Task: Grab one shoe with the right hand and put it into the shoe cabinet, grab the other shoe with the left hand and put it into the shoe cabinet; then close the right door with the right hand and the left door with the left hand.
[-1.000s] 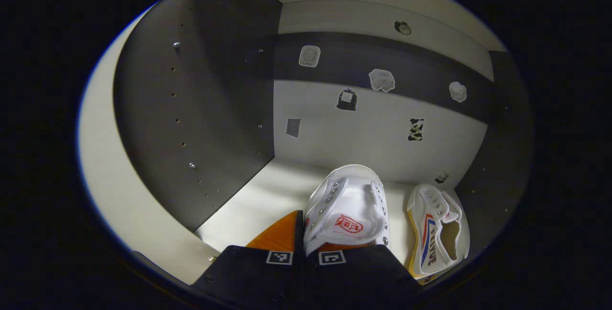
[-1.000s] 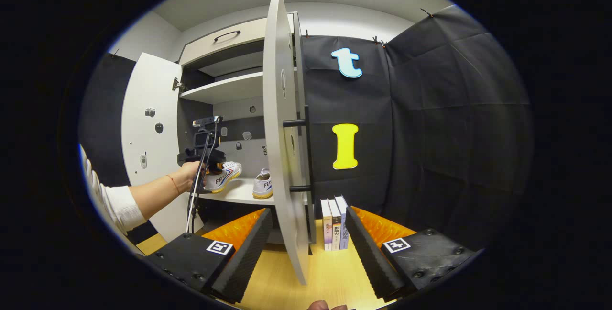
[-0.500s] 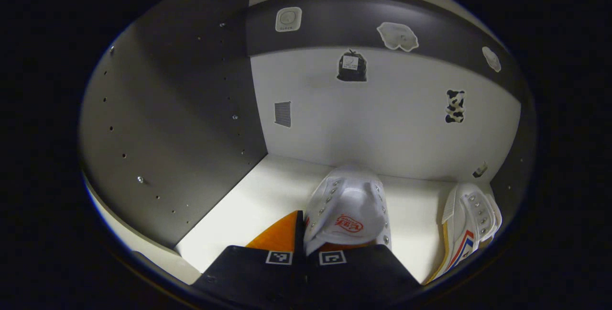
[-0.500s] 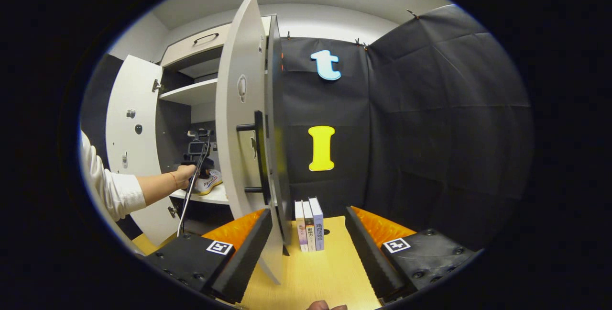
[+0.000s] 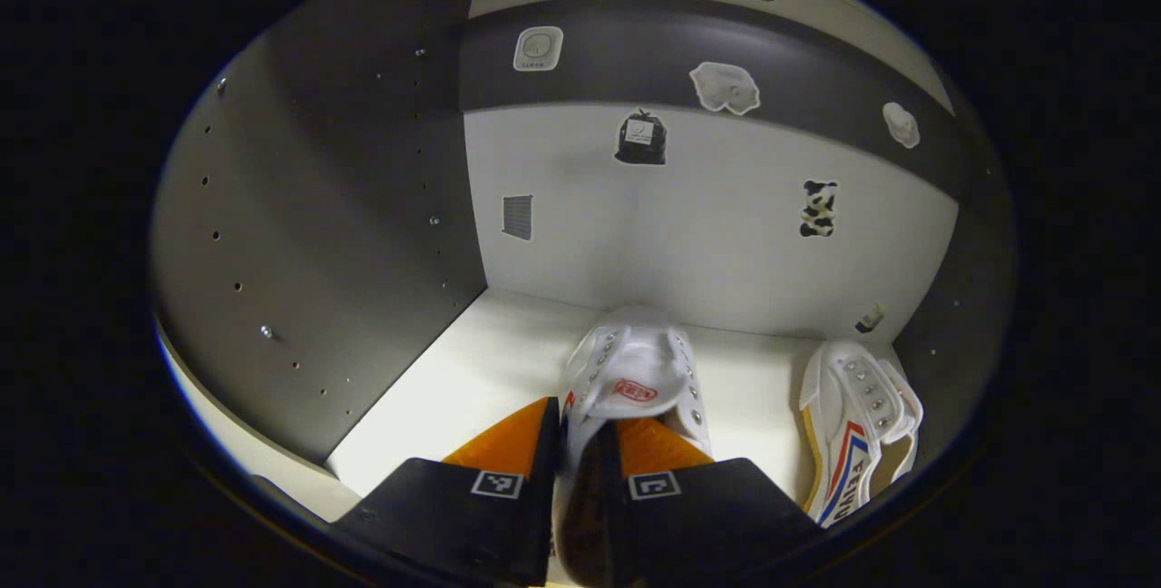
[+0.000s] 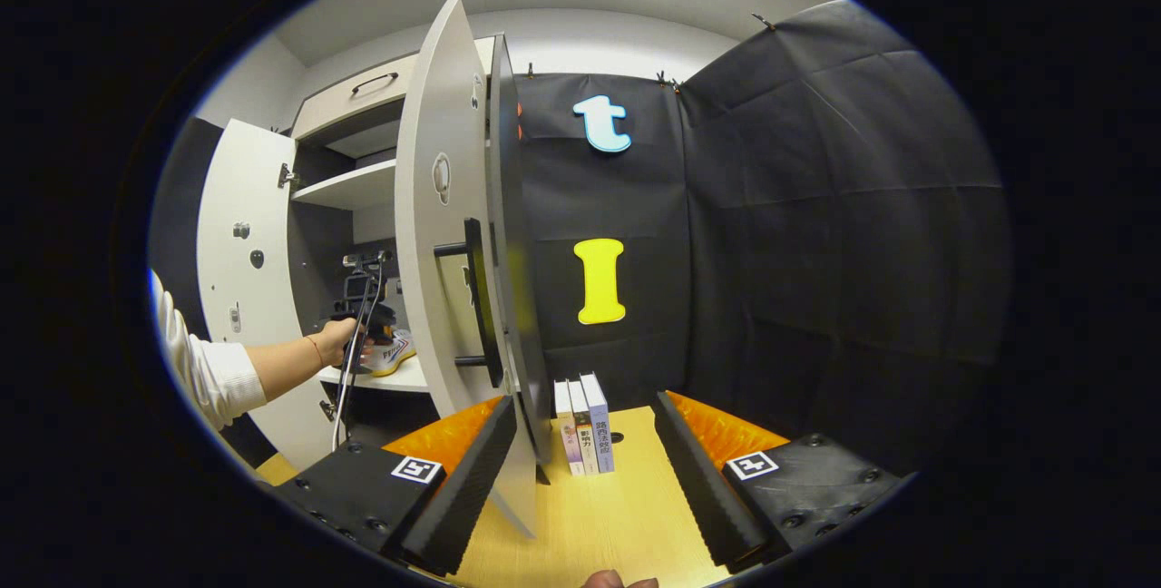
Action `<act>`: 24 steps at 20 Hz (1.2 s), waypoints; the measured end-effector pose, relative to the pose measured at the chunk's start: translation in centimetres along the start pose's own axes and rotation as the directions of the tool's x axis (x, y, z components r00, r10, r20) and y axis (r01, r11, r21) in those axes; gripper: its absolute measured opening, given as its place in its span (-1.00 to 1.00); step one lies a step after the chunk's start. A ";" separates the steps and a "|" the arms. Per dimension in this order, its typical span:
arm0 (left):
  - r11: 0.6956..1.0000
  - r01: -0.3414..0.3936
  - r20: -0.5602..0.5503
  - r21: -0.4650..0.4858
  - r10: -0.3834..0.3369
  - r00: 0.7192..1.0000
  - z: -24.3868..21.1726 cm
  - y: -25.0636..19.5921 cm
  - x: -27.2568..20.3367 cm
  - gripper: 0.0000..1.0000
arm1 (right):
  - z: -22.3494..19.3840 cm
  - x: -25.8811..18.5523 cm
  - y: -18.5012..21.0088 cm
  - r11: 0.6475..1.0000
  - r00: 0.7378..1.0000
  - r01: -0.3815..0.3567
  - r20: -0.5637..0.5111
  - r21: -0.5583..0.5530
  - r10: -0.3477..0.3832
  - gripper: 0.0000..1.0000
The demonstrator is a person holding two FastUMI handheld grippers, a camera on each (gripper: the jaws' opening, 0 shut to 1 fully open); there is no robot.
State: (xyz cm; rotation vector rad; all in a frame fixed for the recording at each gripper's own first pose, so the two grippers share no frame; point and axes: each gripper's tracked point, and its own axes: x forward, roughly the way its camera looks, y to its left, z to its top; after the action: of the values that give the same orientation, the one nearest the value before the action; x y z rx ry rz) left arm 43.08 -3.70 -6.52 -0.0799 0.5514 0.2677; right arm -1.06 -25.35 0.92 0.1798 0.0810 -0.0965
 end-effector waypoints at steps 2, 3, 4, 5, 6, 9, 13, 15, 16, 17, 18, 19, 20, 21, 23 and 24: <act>0.999 0.025 0.021 0.025 -0.025 0.999 -0.5 -0.5 -1.3 -0.22 | 0.0 -0.3 0.2 1.000 1.000 -0.006 0.001 0.008 0.006 0.96; 0.999 0.031 0.040 0.040 -0.032 0.999 -0.6 -0.6 -2.0 -0.06 | 0.0 -0.5 0.4 1.000 1.000 -0.008 -0.001 0.008 0.008 0.96; 0.998 0.039 0.060 0.054 -0.042 0.997 -0.5 -0.7 -2.8 -0.01 | 0.0 -0.5 0.5 1.000 1.000 -0.009 -0.001 0.008 0.009 0.96; 0.997 0.047 0.085 0.060 -0.052 0.995 -0.4 -0.8 -3.8 0.06 | 0.1 -0.7 0.6 1.000 1.000 -0.010 -0.003 0.009 0.010 0.96; 0.996 0.060 0.106 0.065 -0.066 0.992 -0.3 -1.1 -4.8 0.13 | 0.2 -0.9 0.6 1.000 1.000 -0.012 0.000 0.013 0.012 0.96; 0.991 0.103 0.158 0.090 -0.117 0.980 0.1 -1.6 -8.2 0.52 | 0.6 -1.0 0.9 1.000 1.000 -0.015 0.002 0.010 0.015 0.96; 0.980 0.124 0.266 0.157 -0.163 0.950 1.6 -1.8 -14.1 0.58 | 1.7 -0.1 0.5 1.000 1.000 -0.006 0.005 0.013 0.006 0.96; 0.978 0.121 0.336 0.170 -0.173 0.926 2.4 -1.4 -17.6 0.63 | 2.0 0.9 0.2 1.000 1.000 0.006 -0.002 0.017 -0.006 0.96; 0.980 0.115 0.370 0.164 -0.169 0.914 2.6 -1.0 -19.4 0.65 | 2.2 1.4 -0.1 1.000 1.000 0.012 -0.003 0.013 -0.011 0.95; 0.980 0.118 0.396 0.160 -0.173 0.902 2.7 -0.7 -21.2 0.74 | 2.4 2.0 -0.3 1.000 1.000 0.015 -0.004 0.006 -0.015 0.96; 0.980 0.124 0.418 0.155 -0.178 0.891 2.6 -0.5 -22.8 0.80 | 2.7 2.7 -0.4 1.000 1.000 0.016 -0.004 0.000 -0.016 0.96; 0.980 0.134 0.437 0.148 -0.186 0.880 2.4 -0.2 -24.5 0.82 | 3.0 3.4 -0.3 1.000 1.000 0.011 -0.007 -0.002 -0.011 0.96; 0.979 0.149 0.452 0.142 -0.198 0.870 2.0 0.0 -26.1 0.84 | 3.4 4.1 -0.2 1.000 1.000 0.004 -0.003 0.003 -0.004 0.96; 0.977 0.161 0.470 0.136 -0.207 0.858 1.7 0.3 -27.6 0.84 | 3.7 4.8 -0.1 1.000 1.000 -0.001 -0.005 0.010 0.001 0.96; 0.975 0.176 0.500 0.135 -0.220 0.838 1.0 1.0 -30.4 0.87 | 3.8 6.1 0.0 1.000 1.000 -0.010 -0.008 0.017 0.010 0.96; 0.975 0.175 0.509 0.135 -0.220 0.832 0.6 1.3 -31.5 0.87 | 4.0 6.8 0.1 1.000 1.000 -0.015 -0.005 0.020 0.015 0.96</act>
State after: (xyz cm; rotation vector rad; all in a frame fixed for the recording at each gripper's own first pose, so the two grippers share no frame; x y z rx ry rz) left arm 17.22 -9.56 10.55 0.0189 0.0056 0.0539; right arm 5.95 -26.56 4.22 0.2008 0.0839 -0.0817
